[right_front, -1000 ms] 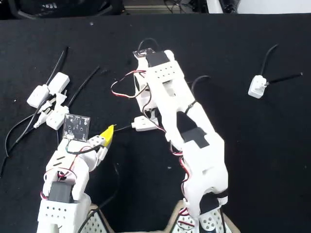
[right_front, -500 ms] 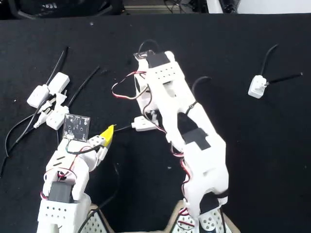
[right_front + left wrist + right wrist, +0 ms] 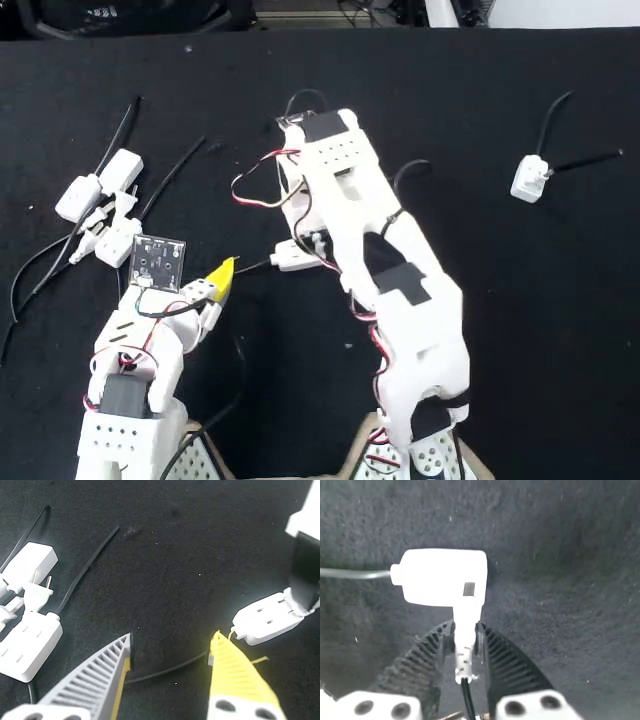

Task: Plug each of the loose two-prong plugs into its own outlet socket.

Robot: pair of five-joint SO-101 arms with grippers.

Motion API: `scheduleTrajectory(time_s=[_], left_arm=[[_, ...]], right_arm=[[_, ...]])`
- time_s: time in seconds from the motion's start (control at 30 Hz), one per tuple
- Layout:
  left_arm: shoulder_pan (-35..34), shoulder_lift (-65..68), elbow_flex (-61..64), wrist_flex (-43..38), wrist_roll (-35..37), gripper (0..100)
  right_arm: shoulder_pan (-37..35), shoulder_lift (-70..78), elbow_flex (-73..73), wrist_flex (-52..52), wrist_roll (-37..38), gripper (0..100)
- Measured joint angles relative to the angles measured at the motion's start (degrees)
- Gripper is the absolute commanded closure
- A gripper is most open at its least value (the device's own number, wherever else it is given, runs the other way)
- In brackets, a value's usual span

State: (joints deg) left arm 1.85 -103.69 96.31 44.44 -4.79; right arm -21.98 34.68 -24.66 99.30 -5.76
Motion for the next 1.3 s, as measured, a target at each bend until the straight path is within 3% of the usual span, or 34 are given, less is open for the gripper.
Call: scheduleTrajectory(time_s=[0.57, 0.87, 1.13, 1.3], left_arm=[[0.0, 0.0, 0.0, 0.0, 0.0, 75], [0.0, 0.0, 0.0, 0.0, 0.0, 75], [0.0, 0.0, 0.0, 0.0, 0.0, 75], [0.0, 0.0, 0.0, 0.0, 0.0, 75]], right_arm=[[0.6, 3.0, -4.4, 0.2, 2.1, 98.8], [1.8, -20.4, 21.2, -3.9, 4.8, 98.8], [9.1, -37.5, 55.8, -27.1, 18.1, 98.7], [14.3, -41.4, 67.6, -39.7, 22.9, 98.6]])
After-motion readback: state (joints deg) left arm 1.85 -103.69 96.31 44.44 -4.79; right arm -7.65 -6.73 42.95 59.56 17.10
